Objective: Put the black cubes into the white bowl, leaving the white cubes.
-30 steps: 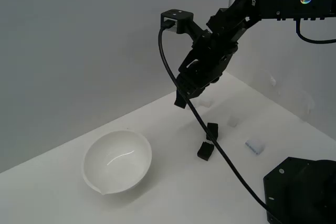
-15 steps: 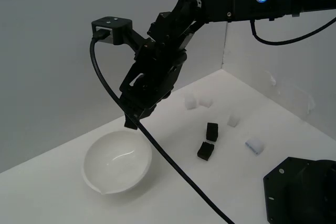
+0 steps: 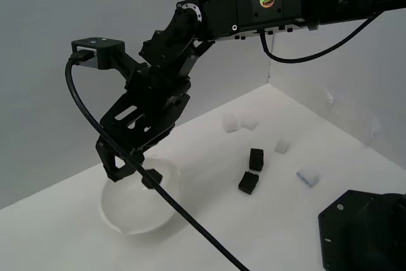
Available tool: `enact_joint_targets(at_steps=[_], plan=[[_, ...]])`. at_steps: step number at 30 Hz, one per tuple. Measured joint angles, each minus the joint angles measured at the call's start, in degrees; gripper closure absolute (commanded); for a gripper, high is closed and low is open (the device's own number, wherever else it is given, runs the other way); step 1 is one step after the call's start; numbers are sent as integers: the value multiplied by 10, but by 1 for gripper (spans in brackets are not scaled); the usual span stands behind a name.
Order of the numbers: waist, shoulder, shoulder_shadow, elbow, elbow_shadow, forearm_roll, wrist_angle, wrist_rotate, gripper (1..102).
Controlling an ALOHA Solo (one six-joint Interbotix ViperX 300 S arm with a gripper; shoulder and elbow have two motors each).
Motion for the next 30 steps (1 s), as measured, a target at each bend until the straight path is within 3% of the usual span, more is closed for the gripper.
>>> enact_joint_targets(at_steps=[8,15,18,25,30], plan=[[13,7,8,6,4,1,9,9,19],[136,85,83,79,82,11,15,24,19],[185,124,123,115,115,23,25,41,19],[276,171,171,181,181,82,53,56,19],[306,191,191,207,209,90,54,68,19]])
